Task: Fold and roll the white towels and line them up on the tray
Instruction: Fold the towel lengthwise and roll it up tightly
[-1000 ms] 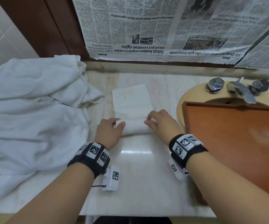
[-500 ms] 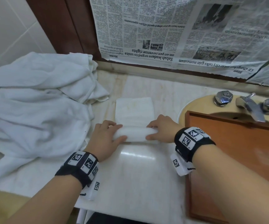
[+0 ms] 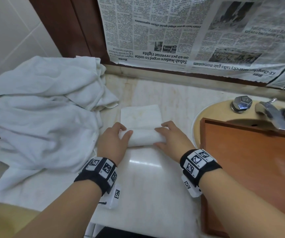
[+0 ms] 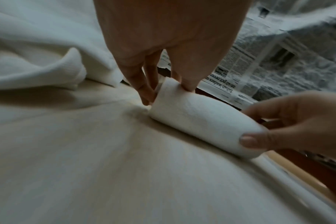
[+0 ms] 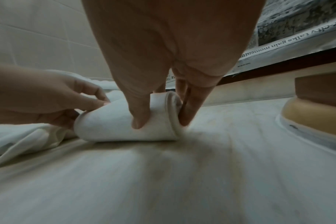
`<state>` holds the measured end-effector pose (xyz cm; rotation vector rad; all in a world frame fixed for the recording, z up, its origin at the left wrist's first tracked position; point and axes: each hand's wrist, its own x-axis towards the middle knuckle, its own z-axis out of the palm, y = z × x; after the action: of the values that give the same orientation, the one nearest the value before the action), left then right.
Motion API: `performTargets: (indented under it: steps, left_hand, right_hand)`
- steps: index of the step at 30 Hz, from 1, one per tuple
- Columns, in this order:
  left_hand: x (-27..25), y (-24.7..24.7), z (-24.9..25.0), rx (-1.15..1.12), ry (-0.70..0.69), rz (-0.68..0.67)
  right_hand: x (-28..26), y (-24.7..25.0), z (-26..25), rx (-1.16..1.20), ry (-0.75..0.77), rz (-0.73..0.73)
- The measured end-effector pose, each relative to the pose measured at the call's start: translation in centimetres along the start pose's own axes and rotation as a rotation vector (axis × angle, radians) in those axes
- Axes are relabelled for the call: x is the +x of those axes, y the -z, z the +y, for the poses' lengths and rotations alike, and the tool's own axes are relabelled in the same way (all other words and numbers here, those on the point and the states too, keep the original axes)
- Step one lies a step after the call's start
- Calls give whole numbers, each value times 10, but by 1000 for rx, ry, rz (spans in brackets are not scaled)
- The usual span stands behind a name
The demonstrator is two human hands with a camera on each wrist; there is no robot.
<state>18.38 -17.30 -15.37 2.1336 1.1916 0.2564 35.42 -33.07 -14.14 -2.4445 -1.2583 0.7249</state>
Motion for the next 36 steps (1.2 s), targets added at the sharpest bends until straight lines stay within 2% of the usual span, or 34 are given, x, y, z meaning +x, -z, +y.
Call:
performTargets:
  steps: [3,8,12,15,17,20,24,27,29,33,36]
  left_hand:
    - [1,3,0,87,-62,-46]
    - [10,5,-19,115,-121,-194]
    - [31,5,-14,49,-1,-192]
    - [44,3,-1,1,105,-183]
    - [46,2,6,-52,136,-126]
    - [49,3,12,-58,90,-30]
    - [49,11,12,41,-7,-85]
    - [47,12,3,138,-53,-160]
    - [51,13,-2,181,-32,-161]
    - [62,15,4,45,95,-153]
    - [68,14,11,-61,118,-32]
  right_hand:
    - [14,10,1,23,-34,-2]
    - [40,21,5,108,-105,-114]
    - [43,19,0,385,-138,32]
    - [43,13,-8,250,-117,165]
    - [43,10,-10,147,-105,137]
    - [46,11,-7,-68,-33,2]
    - [63,26,-3,-150,37,46]
    - [81,42,1,-109,29,-95]
    - [92,49,3,-28,14,-170]
    - [99,49,3,274,-22,-109]
    - [100,42,-2,290,-8,-10]
